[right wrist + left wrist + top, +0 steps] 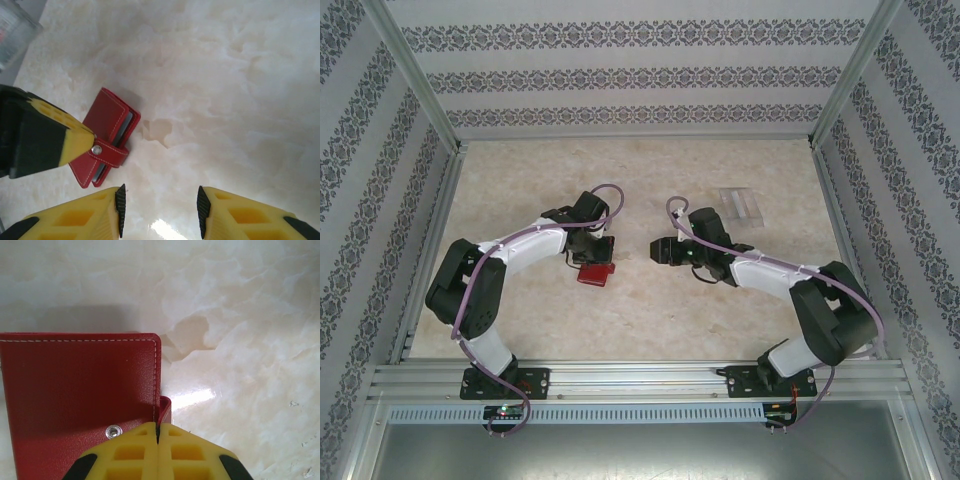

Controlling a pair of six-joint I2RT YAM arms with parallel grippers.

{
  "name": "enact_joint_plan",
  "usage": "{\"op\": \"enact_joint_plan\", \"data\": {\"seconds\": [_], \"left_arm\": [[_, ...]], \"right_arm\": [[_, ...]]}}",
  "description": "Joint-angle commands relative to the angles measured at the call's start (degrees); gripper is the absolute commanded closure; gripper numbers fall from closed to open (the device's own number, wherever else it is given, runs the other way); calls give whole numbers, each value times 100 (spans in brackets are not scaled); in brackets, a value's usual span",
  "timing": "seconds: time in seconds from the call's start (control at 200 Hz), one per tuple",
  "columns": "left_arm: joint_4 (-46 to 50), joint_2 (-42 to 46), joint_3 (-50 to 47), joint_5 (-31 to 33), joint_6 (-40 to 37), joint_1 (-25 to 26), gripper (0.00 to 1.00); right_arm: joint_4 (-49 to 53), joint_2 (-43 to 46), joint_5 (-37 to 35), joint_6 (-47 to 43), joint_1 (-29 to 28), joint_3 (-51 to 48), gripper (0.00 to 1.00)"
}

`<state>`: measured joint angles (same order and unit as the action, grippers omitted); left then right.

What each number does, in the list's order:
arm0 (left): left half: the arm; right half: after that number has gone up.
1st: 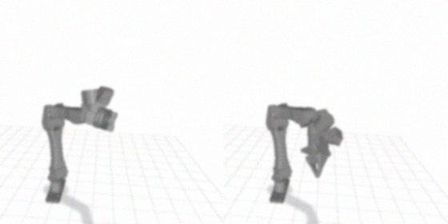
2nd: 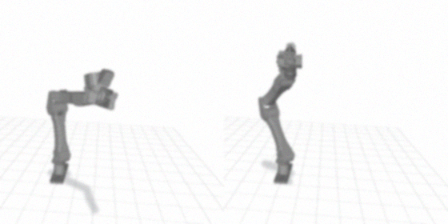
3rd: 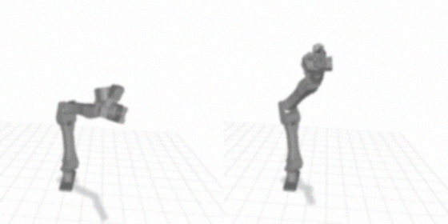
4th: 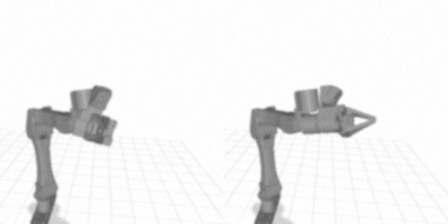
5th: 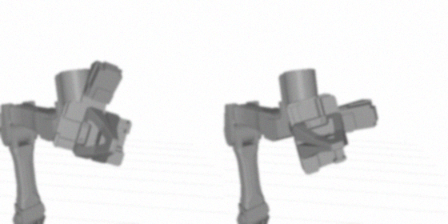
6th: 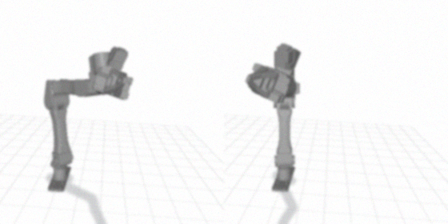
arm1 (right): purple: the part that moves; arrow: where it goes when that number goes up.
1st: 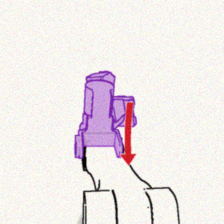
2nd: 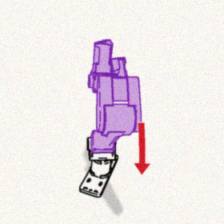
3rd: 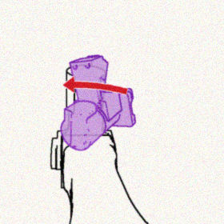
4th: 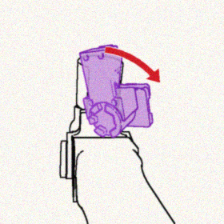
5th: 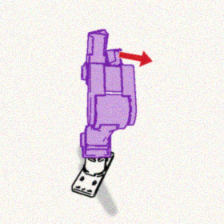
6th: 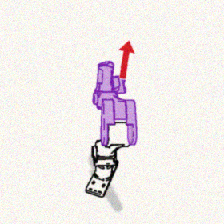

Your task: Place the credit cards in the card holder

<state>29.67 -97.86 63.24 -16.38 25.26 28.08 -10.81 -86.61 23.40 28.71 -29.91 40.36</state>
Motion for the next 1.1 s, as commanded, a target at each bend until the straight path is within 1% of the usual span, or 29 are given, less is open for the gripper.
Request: {"op": "enact_joint_plan", "data": {"seconds": [0.0,0.06,0.115,0.23,0.295,0.415,0.55,0.769,0.999,1.094], "left_arm": [[217,203,84,-7,-161,34,100],[173,245,52,-25,-177,30,100],[170,250,52,-35,-194,6,100],[137,224,14,-73,-191,-41,100],[71,248,-43,-128,-172,-63,100],[20,292,-95,-157,-157,-78,100],[34,342,-142,-154,-179,-102,100],[21,372,-194,-178,-179,-169,100],[-40,387,-214,-203,-148,-186,100],[-40,331,-211,-216,-161,-189,100]], "right_arm": [[156,-235,8,136,-174,381,56],[146,-407,81,197,-285,552,56],[28,-594,316,326,-373,705,56],[-348,-1119,726,1273,-417,983,53],[-511,-1528,878,1720,-419,1119,54],[-1190,-2138,1191,2369,-526,1221,57],[-1880,-2417,1343,2799,-624,1281,57],[-2163,-2660,1583,3092,-568,1421,57],[-2348,-2947,1489,3272,-601,1483,58],[-2378,-3036,1474,3308,-601,1560,61]]}}
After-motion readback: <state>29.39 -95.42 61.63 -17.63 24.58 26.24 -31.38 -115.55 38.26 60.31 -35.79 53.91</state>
